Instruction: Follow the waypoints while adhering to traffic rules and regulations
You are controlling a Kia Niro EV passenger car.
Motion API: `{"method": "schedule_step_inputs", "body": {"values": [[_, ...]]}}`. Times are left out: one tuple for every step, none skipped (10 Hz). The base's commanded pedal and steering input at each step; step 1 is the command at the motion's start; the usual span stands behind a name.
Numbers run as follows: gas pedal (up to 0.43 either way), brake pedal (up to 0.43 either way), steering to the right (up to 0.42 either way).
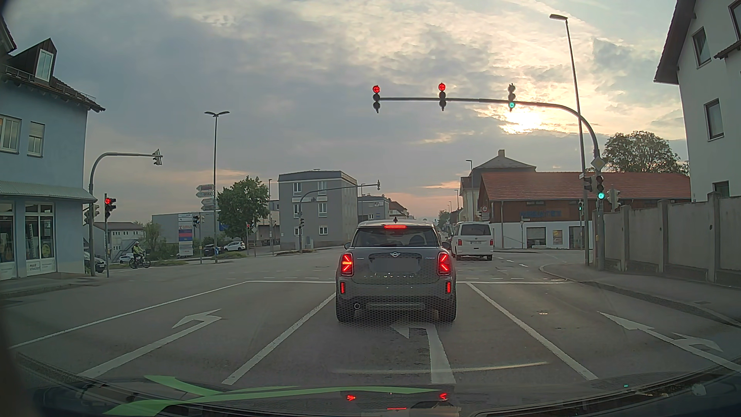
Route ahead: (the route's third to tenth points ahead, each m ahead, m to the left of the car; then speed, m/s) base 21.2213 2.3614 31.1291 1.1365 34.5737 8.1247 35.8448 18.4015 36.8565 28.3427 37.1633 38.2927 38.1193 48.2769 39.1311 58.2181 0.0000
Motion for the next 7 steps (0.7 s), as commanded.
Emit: {"method": "schedule_step_inputs", "body": {"values": [[0.0,0.232,-0.011],[0.0,0.232,-0.011],[0.0,0.232,-0.01],[0.0,0.232,-0.01],[0.0,0.232,-0.01],[0.0,0.232,-0.011],[0.0,0.232,-0.011]]}}
